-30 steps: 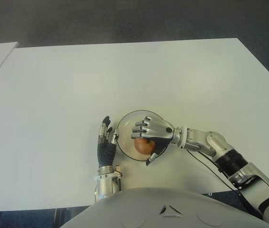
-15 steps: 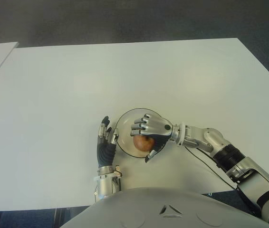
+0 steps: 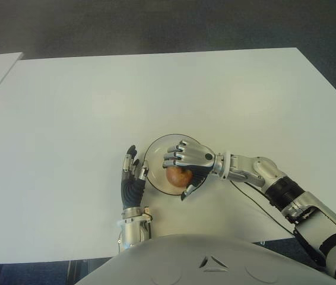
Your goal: Put the apples into the plate.
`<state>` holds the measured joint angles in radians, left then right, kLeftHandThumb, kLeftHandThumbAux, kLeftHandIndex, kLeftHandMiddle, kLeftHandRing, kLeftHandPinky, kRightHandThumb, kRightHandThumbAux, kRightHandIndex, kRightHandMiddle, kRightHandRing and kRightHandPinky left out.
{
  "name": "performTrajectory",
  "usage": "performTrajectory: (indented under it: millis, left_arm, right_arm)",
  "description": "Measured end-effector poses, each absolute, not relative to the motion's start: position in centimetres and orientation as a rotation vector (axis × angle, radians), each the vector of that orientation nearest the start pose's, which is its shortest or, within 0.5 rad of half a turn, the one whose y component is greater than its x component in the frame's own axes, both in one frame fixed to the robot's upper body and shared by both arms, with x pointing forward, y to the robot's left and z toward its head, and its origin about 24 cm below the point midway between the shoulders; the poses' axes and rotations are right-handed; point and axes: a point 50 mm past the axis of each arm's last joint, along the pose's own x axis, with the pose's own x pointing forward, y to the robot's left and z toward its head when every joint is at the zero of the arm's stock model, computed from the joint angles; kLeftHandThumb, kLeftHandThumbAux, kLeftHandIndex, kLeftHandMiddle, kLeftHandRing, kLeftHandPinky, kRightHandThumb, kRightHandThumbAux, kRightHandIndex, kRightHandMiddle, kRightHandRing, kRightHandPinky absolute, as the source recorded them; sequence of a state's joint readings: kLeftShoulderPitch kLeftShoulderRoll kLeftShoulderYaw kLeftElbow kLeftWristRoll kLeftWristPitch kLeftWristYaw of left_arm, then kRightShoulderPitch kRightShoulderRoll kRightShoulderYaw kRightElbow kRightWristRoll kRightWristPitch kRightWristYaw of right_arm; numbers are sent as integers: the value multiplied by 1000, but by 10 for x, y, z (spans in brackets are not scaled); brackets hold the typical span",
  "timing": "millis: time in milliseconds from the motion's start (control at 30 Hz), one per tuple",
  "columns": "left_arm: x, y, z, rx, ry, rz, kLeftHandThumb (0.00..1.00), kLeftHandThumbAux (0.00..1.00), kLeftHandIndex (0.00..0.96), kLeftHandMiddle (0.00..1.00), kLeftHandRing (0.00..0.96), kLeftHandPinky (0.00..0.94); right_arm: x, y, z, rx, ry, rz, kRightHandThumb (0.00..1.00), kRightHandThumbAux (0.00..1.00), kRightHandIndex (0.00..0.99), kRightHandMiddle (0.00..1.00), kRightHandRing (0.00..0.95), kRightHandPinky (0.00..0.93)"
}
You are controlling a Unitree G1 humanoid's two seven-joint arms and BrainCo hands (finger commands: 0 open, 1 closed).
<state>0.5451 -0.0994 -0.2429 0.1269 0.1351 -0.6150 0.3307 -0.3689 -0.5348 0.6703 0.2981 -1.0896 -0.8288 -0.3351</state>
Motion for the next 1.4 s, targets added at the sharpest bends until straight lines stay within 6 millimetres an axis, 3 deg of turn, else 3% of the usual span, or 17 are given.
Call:
performTrajectory:
  millis: [267, 700, 1000, 1400]
  left_arm:
    - [121, 112, -20, -62, 22, 235, 10, 549, 0, 0, 0, 0]
    - [121, 111, -20, -62, 20, 232, 1, 561, 0, 0, 0, 7]
    - [122, 111, -20, -63, 29, 235, 2, 571, 0, 0, 0, 0]
    - [122, 111, -20, -66, 37, 239, 0, 546, 0, 0, 0, 0]
  right_arm:
    - [230, -82, 35, -1244, -969, 1082, 10, 523, 134, 171, 147, 129]
    - [231, -83, 38, -1254, -947, 1118, 0, 494, 40, 86, 54, 19]
    - [232, -85, 44, -1308, -916, 1159, 0, 439, 1, 7, 2, 0]
    - [230, -91, 46, -1285, -824, 1162, 15, 336, 0, 0, 0, 0]
